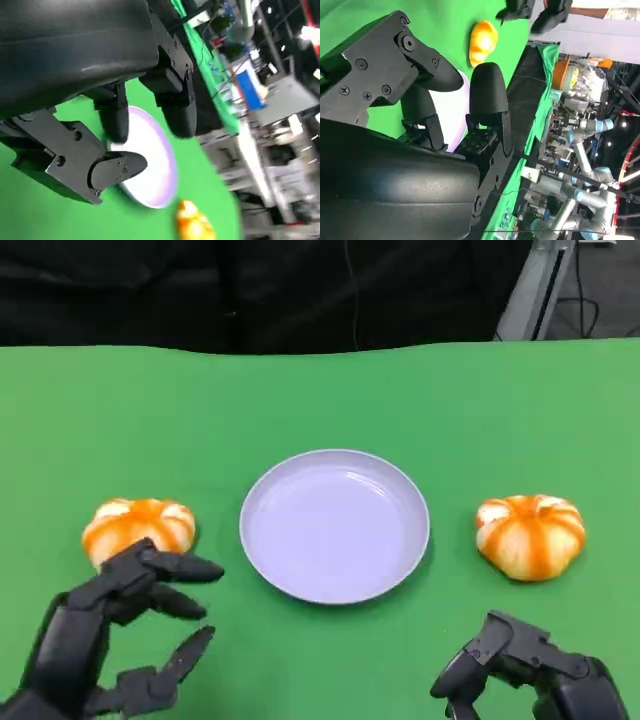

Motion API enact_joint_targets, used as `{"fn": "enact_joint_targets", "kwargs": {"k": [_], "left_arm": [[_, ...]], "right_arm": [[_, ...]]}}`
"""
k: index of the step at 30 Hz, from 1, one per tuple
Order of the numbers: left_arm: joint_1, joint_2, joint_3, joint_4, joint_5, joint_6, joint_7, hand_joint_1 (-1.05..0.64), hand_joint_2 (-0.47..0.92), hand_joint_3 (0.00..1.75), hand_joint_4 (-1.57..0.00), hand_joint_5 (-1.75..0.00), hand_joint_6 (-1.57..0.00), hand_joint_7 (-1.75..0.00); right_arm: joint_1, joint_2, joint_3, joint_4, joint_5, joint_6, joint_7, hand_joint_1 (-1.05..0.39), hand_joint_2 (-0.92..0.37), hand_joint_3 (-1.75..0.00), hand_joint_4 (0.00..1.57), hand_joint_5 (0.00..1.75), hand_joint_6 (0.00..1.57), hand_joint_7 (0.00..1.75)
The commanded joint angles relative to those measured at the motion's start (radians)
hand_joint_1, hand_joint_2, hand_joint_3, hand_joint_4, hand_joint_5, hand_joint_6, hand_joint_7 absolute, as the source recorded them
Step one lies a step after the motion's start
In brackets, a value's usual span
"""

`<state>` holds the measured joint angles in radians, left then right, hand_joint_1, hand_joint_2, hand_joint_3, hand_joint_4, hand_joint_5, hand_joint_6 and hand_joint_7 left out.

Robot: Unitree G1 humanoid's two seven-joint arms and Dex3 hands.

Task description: Grasp the bread from the table and place it into the plate.

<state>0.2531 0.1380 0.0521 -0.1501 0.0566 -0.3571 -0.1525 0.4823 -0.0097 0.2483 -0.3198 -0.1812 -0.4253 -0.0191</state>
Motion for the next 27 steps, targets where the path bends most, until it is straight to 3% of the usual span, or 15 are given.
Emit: {"fn": "enact_joint_targets", "kwargs": {"k": [1,4,9,10,11,13,27], "left_arm": [[-0.078,0.086,0.015,0.0,0.176,0.061,0.044,-0.32,0.87,0.25,-0.05,-0.92,-0.39,-0.28],[-0.124,0.143,0.01,-0.017,0.275,0.147,0.03,-0.42,0.92,0.11,0.0,-0.7,-0.3,-0.15],[-0.149,0.176,-0.003,-0.021,0.324,0.189,0.028,-0.46,0.92,0.09,0.0,-0.59,-0.26,-0.09],[-0.202,0.218,-0.029,0.025,0.406,0.213,0.027,-0.46,0.92,0.09,0.0,-0.59,-0.26,-0.09],[-0.249,0.252,-0.055,0.067,0.48,0.235,0.027,-0.5,0.91,0.07,0.0,-0.42,-0.23,-0.07],[-0.306,0.29,-0.092,0.12,0.567,0.264,0.031,-0.52,0.91,0.05,0.0,-0.32,-0.22,-0.05],[-0.432,0.304,-0.237,0.235,0.739,0.42,0.041,-0.57,0.92,0.03,0.0,-0.11,-0.15,0.0]], "right_arm": [[-0.007,-0.003,-0.012,0.002,0.016,0.004,-0.001,-0.1,-0.38,-1.25,0.69,1.61,0.76,1.32],[-0.011,-0.002,-0.01,0.008,0.017,0.004,-0.001,-0.1,-0.39,-1.24,0.69,1.61,0.76,1.32],[-0.011,0.0,-0.009,0.01,0.024,0.006,0.0,-0.1,-0.39,-1.24,0.68,1.62,0.76,1.33],[-0.011,0.0,-0.007,0.009,0.019,0.004,-0.003,-0.1,-0.39,-1.24,0.68,1.62,0.76,1.33],[-0.009,0.001,-0.006,0.007,0.015,0.003,-0.005,-0.1,-0.39,-1.24,0.69,1.62,0.76,1.33],[-0.006,0.002,-0.005,0.003,0.012,0.004,-0.006,-0.11,-0.39,-1.24,0.69,1.62,0.76,1.33],[0.001,-0.001,-0.005,0.0,0.015,0.005,-0.004,-0.13,-0.39,-1.23,0.7,1.62,0.76,1.33]]}}
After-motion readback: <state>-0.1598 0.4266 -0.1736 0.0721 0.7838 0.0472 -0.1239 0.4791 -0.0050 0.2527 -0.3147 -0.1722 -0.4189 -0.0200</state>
